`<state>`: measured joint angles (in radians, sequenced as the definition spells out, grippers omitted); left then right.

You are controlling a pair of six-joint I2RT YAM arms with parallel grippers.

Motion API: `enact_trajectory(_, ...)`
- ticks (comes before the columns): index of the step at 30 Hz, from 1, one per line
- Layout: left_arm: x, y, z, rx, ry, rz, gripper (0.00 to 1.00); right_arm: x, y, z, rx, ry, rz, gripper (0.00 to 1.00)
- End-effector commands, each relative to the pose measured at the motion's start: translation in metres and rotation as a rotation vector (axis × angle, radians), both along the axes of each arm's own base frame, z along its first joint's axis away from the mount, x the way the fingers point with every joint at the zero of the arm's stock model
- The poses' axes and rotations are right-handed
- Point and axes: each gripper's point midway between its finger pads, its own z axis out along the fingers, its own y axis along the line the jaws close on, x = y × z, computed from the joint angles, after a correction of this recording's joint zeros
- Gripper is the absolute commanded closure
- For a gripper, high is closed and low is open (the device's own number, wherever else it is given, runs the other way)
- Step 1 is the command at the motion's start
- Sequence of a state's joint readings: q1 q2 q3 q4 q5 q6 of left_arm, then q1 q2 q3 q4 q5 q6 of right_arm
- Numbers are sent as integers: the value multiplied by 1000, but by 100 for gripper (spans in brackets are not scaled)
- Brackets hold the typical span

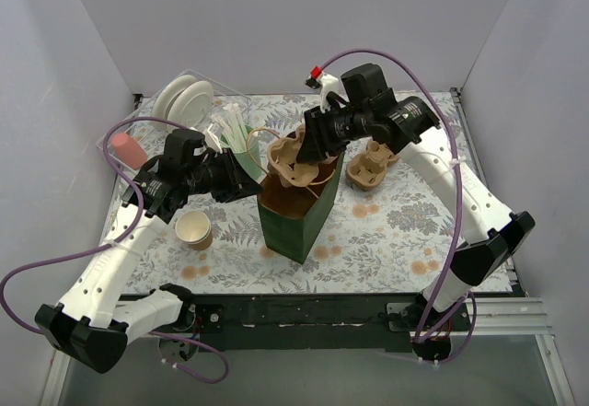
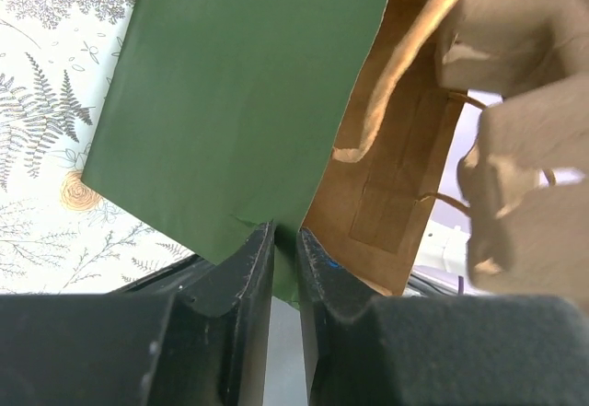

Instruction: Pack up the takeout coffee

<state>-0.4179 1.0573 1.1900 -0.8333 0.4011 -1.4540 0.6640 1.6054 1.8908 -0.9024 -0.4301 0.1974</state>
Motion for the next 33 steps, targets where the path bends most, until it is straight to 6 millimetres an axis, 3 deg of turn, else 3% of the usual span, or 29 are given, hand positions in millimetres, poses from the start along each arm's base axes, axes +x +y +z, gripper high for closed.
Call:
enact_trajectory(1, 1, -1, 14, -17, -42, -13, 85, -6, -5, 4, -63, -64, 11, 59)
enact_trajectory(4, 1, -2, 12, -16, -38, -16, 85, -13, 1, 1, -75, -58, 39, 59)
enact_trajectory(12, 2, -3, 13, -20, -35, -17, 85, -8, 2, -10, -160, -97, 4, 59)
enact_trajectory(20, 2, -4, 14, -24, -34, -20, 84, -22, 9, -41, -310, -107, 65, 59)
enact_trajectory(25, 3, -3, 14, -22, -36, -18, 84, -27, 4, -61, -406, -105, 72, 59)
enact_trajectory(33, 3, -3, 12, -19, -34, -15, 84, -12, -13, -75, -488, -165, -13, 59)
